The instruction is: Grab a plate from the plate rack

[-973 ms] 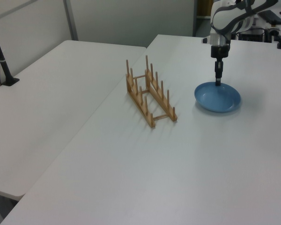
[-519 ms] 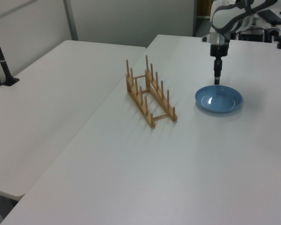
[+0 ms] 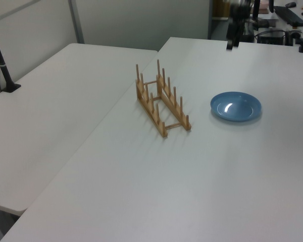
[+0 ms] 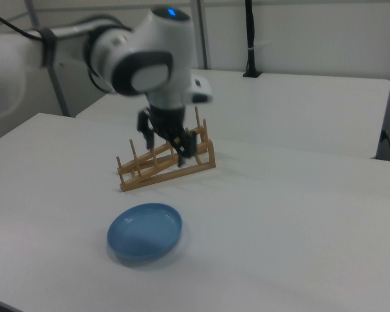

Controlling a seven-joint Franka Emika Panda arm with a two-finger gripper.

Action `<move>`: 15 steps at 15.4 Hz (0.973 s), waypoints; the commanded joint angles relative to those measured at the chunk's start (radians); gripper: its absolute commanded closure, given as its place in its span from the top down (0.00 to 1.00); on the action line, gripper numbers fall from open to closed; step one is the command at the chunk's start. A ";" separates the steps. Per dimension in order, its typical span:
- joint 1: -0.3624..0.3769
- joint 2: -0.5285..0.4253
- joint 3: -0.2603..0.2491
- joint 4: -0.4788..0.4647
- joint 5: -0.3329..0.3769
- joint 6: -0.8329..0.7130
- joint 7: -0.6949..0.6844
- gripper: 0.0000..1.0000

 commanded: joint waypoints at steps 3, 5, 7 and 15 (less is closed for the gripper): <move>0.125 -0.103 -0.021 0.069 0.005 -0.135 0.408 1.00; 0.193 -0.126 -0.050 0.065 -0.020 -0.141 0.482 1.00; 0.246 -0.134 -0.065 0.055 -0.079 -0.155 0.475 1.00; 0.253 -0.114 -0.054 0.048 -0.317 0.063 0.183 1.00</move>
